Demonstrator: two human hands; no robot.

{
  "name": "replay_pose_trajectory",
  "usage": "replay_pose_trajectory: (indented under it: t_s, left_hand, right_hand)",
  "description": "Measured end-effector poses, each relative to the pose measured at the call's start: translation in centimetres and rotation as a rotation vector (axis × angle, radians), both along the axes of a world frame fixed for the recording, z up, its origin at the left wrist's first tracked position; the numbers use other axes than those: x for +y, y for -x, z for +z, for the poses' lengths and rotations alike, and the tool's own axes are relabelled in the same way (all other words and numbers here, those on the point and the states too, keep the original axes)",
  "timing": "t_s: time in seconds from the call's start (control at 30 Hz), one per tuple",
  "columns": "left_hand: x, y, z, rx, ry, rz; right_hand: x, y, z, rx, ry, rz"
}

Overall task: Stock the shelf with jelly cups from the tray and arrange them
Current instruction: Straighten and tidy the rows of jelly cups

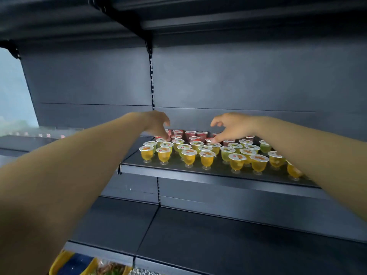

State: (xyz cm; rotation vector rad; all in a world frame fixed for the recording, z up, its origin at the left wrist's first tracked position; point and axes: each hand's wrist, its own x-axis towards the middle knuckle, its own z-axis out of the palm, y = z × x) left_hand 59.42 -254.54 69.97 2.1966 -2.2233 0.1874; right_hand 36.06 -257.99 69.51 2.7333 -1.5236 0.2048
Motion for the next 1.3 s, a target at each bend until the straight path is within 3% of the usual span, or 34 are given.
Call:
replay_pose_trajectory:
  t_s: [0.17,0.6,1.03,1.3]
  left_hand:
    - [-2.8,-7.9,-0.1,0.093,-0.006,-0.044]
    - [-17.0,-17.5,-3.8,0.232,-0.066,-0.150]
    - [-30.9,-20.5,-11.9,0.996,-0.251,-0.329]
    - [-33.5,-21.2,-15.3,1.274,-0.356,-0.380]
  right_hand:
    - [-2.4,-6.9,-1.6,-0.178,-0.074,-0.072]
    - [-13.8,-15.1,-3.6,-0.213,-0.128,-0.169]
    - [-27.1,-18.2,-8.6,-0.364,-0.339,-0.222]
    - [-29.0,-18.5,-10.5,-0.395,-0.404,-0.269]
